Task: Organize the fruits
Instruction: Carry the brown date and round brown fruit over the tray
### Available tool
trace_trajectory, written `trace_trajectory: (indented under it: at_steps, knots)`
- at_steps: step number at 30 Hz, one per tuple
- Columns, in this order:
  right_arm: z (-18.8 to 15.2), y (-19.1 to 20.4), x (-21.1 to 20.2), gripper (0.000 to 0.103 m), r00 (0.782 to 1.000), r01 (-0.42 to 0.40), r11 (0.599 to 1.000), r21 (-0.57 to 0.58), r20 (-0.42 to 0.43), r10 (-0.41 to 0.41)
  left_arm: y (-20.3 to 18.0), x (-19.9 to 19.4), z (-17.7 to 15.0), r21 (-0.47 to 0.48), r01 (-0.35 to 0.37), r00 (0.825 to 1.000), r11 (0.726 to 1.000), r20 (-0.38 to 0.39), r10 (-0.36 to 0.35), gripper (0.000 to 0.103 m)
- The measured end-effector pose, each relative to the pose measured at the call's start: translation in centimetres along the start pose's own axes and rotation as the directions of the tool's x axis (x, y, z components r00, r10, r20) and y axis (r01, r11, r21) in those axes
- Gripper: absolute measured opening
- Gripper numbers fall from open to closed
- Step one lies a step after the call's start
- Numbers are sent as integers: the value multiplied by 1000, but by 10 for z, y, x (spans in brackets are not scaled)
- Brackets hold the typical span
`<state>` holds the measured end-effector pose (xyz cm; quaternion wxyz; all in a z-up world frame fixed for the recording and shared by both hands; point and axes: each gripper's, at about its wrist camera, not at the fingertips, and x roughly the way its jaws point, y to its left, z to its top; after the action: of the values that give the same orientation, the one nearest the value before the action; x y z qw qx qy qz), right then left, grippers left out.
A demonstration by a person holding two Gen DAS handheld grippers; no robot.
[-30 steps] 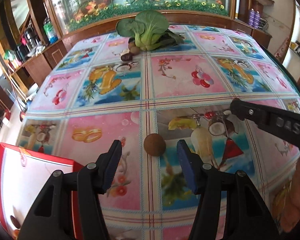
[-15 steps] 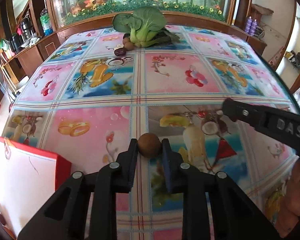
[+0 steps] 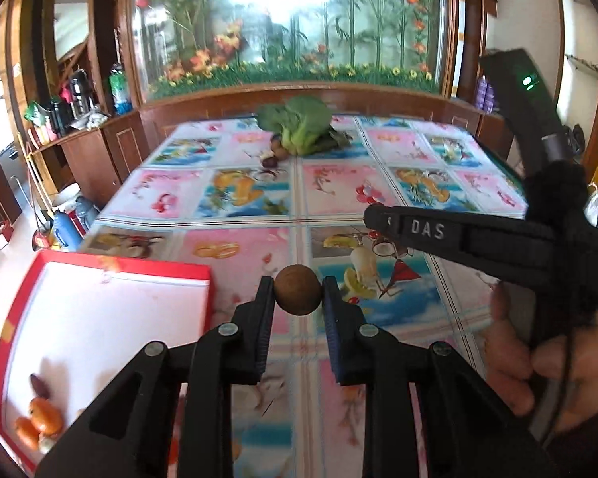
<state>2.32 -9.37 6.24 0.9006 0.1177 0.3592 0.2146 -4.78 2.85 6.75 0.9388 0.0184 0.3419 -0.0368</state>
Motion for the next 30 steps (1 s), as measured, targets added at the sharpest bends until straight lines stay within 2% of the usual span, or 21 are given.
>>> trace_trajectory:
  at_steps: [4,8,15,22,27,30]
  knots:
    - [-13,26,0,15,998,-65,996,-64,1,65,24,-32,-11,-30,-39,998,999,47,41,26]
    - [-25,49,2,14,996,-88,986,-138,6,90,51,-58,-20,-67,-92,992,993,85,98,26]
    - [-34,68,2,14,989,-147,979,-143,5,149,93,-83,-35,-138,-174,974,975,119,191,26]
    - [-40,102,21,14,968,-250,964,-91,-40,247,136,-95,-51,-217,-233,958,948,116,262,26]
    - [-43,140,51,14,937,-339,941,-14,-92,336,157,-94,-52,-249,-276,946,929,102,308,26]
    - [-53,153,70,14,915,-367,930,8,-177,363,164,-95,-49,-254,-305,934,918,106,340,26]
